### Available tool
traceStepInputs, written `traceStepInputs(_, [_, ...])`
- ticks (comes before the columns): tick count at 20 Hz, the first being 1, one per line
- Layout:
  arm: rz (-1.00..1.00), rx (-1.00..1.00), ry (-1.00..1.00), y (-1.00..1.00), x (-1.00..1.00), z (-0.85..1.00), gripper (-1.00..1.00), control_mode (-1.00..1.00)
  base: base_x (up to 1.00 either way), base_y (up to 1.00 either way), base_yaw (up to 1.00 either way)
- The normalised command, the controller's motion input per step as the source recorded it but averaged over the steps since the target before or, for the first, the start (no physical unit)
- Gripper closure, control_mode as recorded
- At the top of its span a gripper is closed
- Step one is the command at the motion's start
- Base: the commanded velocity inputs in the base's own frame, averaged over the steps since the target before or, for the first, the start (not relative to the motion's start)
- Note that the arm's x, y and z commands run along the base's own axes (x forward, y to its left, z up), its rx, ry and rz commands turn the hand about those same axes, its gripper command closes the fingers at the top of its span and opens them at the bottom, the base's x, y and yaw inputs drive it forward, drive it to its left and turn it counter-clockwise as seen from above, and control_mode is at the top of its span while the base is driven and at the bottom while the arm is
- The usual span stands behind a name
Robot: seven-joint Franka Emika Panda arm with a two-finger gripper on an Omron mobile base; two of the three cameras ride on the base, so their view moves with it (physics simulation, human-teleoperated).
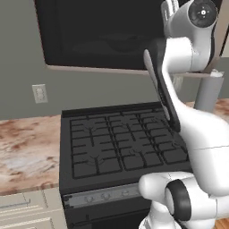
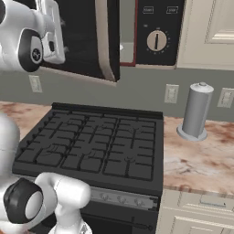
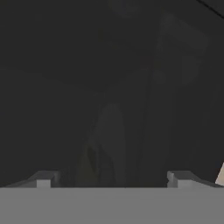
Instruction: Remove the mango from the bowl and place it on the small plate. Then place the bowl with only the chicken drumstick in the microwave, close the door, and press the start button to microwave the chicken drumstick.
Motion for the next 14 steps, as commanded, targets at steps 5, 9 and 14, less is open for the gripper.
traceStepInputs(5, [0.17, 0.17, 0.0, 0.0, 0.92, 0.0, -1.0, -1.0, 0.0, 0.0, 0.0])
traceStepInputs(9, [0.16, 0.14, 0.0, 0.0, 0.77, 0.0, -1.0, -1.0, 0.0, 0.0, 0.0])
traceStepInputs(14, [0.13, 0.11, 0.0, 0.0, 0.61, 0.0, -1.0, -1.0, 0.0, 0.0, 0.0])
